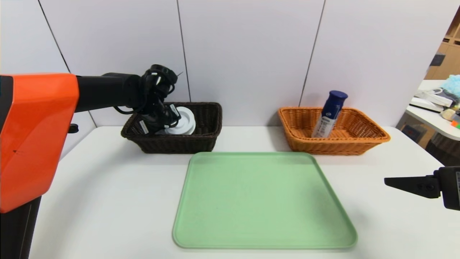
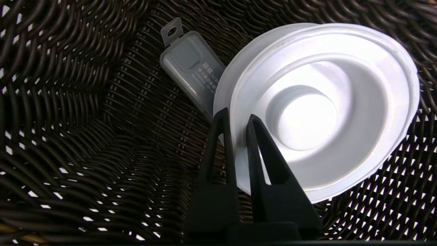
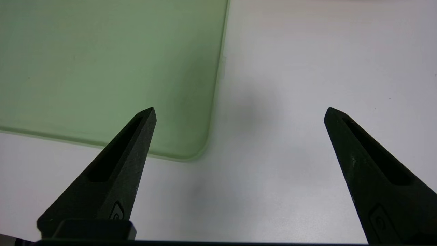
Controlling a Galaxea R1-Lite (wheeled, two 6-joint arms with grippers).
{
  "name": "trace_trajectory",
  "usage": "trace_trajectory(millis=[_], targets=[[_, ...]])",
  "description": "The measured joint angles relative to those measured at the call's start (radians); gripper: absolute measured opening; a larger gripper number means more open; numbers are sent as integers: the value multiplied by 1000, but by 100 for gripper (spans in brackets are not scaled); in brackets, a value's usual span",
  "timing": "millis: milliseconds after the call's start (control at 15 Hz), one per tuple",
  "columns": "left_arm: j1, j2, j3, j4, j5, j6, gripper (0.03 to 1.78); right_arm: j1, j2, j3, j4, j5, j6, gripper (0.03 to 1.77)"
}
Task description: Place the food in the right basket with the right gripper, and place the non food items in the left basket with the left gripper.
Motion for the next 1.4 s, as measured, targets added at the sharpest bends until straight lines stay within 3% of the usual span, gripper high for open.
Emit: trace_trajectory(millis=[400, 800, 933, 1133, 1400], targets=[[-1, 1, -1, -16, 0, 4, 96, 1, -2, 13, 0, -1, 0, 170], [-14, -76, 0, -18, 7, 27, 136, 0, -7, 13, -1, 1, 0, 170], [-34, -134, 0, -19, 35, 118, 144, 0, -9, 11, -5, 4, 3, 170], [-52, -190, 1, -64, 144, 345, 152, 0, -10, 4, -9, 1, 1, 170], [-57, -220, 14, -208, 148, 719, 159, 0, -10, -14, -49, 1, -24, 170]])
